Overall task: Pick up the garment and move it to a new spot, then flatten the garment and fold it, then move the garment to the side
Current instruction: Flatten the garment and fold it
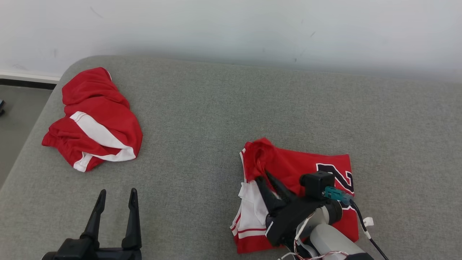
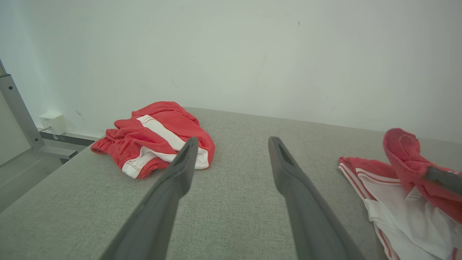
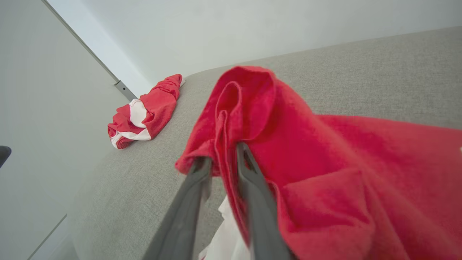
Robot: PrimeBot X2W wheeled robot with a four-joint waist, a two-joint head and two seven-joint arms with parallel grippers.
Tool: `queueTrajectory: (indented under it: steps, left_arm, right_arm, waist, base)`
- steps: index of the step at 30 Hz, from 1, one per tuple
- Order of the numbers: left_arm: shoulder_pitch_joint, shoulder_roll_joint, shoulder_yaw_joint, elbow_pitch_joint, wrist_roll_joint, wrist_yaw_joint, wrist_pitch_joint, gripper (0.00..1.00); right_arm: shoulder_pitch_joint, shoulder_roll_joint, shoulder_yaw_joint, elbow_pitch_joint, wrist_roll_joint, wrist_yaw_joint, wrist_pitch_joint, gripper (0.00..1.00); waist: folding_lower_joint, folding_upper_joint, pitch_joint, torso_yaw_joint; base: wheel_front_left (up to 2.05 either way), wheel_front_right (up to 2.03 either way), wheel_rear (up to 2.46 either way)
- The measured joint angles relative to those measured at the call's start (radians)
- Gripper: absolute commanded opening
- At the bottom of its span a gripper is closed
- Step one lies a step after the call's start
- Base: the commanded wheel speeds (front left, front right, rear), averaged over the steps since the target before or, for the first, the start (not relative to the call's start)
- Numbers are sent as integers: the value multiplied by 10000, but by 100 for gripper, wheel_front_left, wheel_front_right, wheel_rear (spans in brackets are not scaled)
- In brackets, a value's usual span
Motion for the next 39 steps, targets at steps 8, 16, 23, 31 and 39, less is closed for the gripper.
queueTrajectory:
  steps: [8,16,23,31,39]
  left_arm:
    - [16,-4,144,52,-2,0,0,100]
    - [83,-6,255,23,42,0,0,100]
    - [206,-6,339,-44,61,0,0,100]
    - [369,-6,437,-48,100,0,0,100]
    - [556,38,443,-31,144,0,0,100]
  right_arm:
    - [-607,8,-127,311,-186,0,-681,100]
    - [-1,-811,-2086,-1250,-1223,0,-828,100]
    - [1525,-1137,-3710,-2709,-1820,0,-834,100]
    - [3182,-970,-4823,-3705,-2245,0,-834,100]
    - [3804,-771,-5214,-4057,-2451,0,-834,100]
  waist:
    - [0,0,-52,-319]
    - [0,0,-190,-875]
    - [-1,0,-310,-1227]
    - [-1,0,-509,-1492]
    - [-1,0,-585,-1691]
  base:
    - [0,0,0]
    - [0,0,0]
    - [0,0,0]
    - [0,0,0]
    - [0,0,0]
